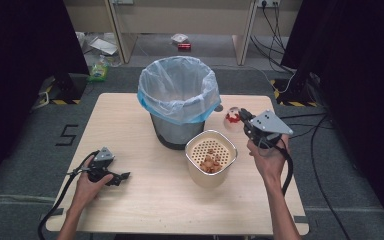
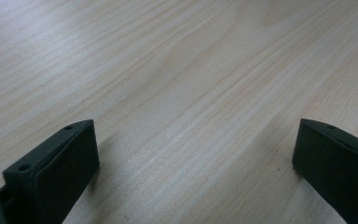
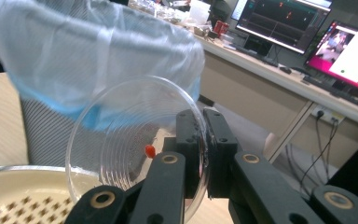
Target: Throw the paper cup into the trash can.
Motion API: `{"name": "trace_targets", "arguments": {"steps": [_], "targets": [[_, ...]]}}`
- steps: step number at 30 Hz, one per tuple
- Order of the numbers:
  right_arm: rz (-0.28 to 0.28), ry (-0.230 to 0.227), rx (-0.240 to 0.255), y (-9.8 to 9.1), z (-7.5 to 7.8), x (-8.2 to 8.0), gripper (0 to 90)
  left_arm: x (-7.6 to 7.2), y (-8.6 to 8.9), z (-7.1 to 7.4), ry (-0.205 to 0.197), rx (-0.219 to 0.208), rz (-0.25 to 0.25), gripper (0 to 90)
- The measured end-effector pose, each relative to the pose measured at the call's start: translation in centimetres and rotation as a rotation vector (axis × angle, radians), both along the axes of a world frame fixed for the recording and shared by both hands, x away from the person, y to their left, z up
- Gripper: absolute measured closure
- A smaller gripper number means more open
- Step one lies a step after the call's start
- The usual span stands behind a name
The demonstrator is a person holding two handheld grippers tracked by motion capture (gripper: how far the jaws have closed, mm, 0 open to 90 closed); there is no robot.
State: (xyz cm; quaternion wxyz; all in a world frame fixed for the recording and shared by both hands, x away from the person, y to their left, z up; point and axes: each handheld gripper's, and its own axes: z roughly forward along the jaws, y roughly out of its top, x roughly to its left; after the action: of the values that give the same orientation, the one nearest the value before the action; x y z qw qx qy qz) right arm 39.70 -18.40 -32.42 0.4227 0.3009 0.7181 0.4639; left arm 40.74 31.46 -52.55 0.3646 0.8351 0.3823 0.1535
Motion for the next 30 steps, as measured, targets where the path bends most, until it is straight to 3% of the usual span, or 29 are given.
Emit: {"name": "trace_targets", "arguments": {"steps": [1, 8, 12, 13, 15, 20, 22, 30], "targets": [[0.000, 0.000, 0.000, 0.0, 0.0, 0.0, 86.4, 0.0, 0.0, 0.0, 0.000, 0.000, 0.000, 0.0], [0.001, -0.054, 0.010, 1.0, 5.2, 1.9, 86.4, 0.0, 0.0, 0.0, 0.000, 0.000, 0.000, 0.0], [0.029, -0.094, 0.003, 2.7, 8.0, 2.7, 86.3, 0.0, 0.0, 0.0, 0.001, 0.001, 0.000, 0.0], [0.029, -0.094, 0.003, 2.7, 8.0, 2.7, 86.3, 0.0, 0.0, 0.0, 0.001, 0.001, 0.000, 0.0], [0.052, -0.098, 0.000, 4.5, 9.6, 3.5, 86.3, 0.0, 0.0, 0.0, 0.000, 0.001, 0.000, 0.0], [0.092, -0.083, 0.016, 7.0, 10.5, 4.7, 86.2, 0.0, 0.0, 0.0, 0.000, 0.001, -0.001, 0.0], [0.125, -0.052, 0.014, 9.1, 10.6, 5.8, 86.2, 0.0, 0.0, 0.0, 0.000, 0.001, -0.001, 0.0], [0.163, 0.033, 0.002, 12.5, 9.7, 8.4, 85.5, 0.0, 0.0, 0.0, 0.000, 0.000, 0.000, 0.0]]}}
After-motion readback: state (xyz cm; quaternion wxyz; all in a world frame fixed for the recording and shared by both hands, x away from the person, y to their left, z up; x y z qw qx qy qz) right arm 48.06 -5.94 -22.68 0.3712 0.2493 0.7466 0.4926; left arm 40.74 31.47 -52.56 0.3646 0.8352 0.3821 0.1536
